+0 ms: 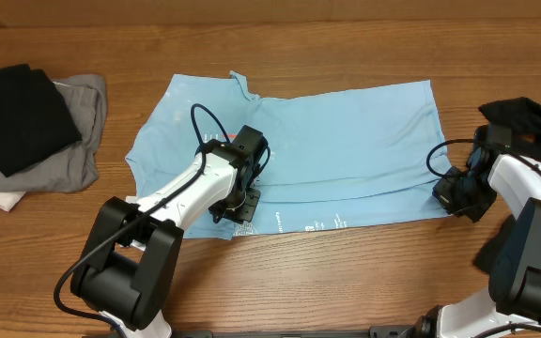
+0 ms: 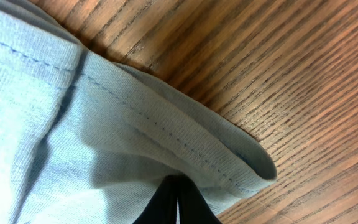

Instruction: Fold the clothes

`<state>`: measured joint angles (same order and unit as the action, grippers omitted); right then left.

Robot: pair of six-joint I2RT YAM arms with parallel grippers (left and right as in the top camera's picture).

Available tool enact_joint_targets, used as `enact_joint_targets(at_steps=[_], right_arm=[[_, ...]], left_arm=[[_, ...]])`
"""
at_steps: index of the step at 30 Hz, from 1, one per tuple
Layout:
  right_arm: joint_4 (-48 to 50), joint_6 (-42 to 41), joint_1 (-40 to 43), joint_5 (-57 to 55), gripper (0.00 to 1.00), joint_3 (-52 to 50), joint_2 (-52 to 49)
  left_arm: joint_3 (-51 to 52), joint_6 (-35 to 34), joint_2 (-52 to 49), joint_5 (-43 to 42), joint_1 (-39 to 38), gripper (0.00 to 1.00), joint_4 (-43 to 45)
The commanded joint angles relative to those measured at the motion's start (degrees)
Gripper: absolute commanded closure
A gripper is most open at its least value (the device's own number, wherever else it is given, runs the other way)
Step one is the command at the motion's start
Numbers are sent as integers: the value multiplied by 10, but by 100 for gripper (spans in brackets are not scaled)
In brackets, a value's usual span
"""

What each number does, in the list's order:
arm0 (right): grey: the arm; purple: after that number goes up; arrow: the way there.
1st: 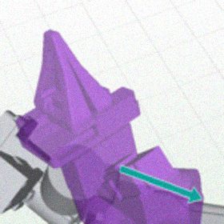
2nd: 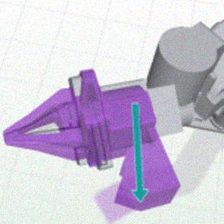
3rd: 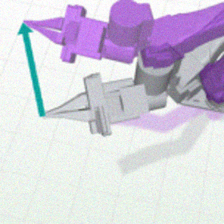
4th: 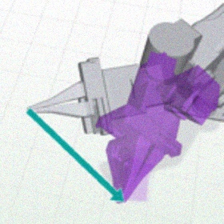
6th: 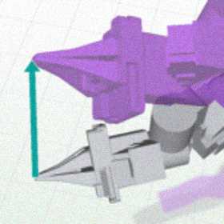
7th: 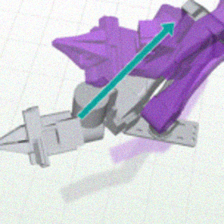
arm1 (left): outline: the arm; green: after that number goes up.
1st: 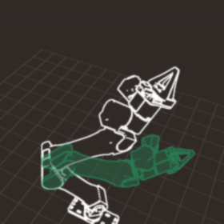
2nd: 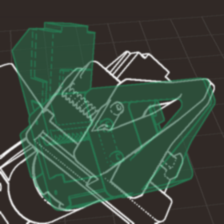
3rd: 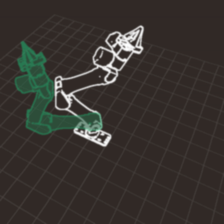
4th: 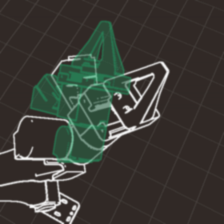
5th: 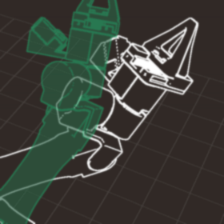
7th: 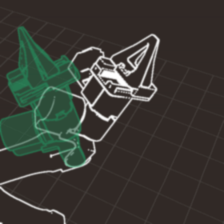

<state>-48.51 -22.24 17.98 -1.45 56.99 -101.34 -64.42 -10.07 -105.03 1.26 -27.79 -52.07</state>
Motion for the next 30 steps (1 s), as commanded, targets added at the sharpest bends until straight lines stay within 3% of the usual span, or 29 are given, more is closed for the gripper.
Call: enact_joint_targets(at_steps=[1, 11, 16, 25, 30], right_arm=[[-2, -2, 1, -15, 94, -26, -23], [-2, -2, 1, -15, 94, -26, -23], [-2, -2, 1, -15, 94, -26, -23], [-2, -2, 1, -15, 94, -26, -23], [-2, -2, 1, -15, 94, -26, -23]], left_arm=[[8, 6, -6, -5, -5, 73, 3], [17, 7, -6, -7, -5, 79, 14], [17, 6, -6, -7, -5, 96, 16], [-30, -28, 4, 87, 19, 96, 9], [-52, -38, 5, 88, 50, 96, 25]])
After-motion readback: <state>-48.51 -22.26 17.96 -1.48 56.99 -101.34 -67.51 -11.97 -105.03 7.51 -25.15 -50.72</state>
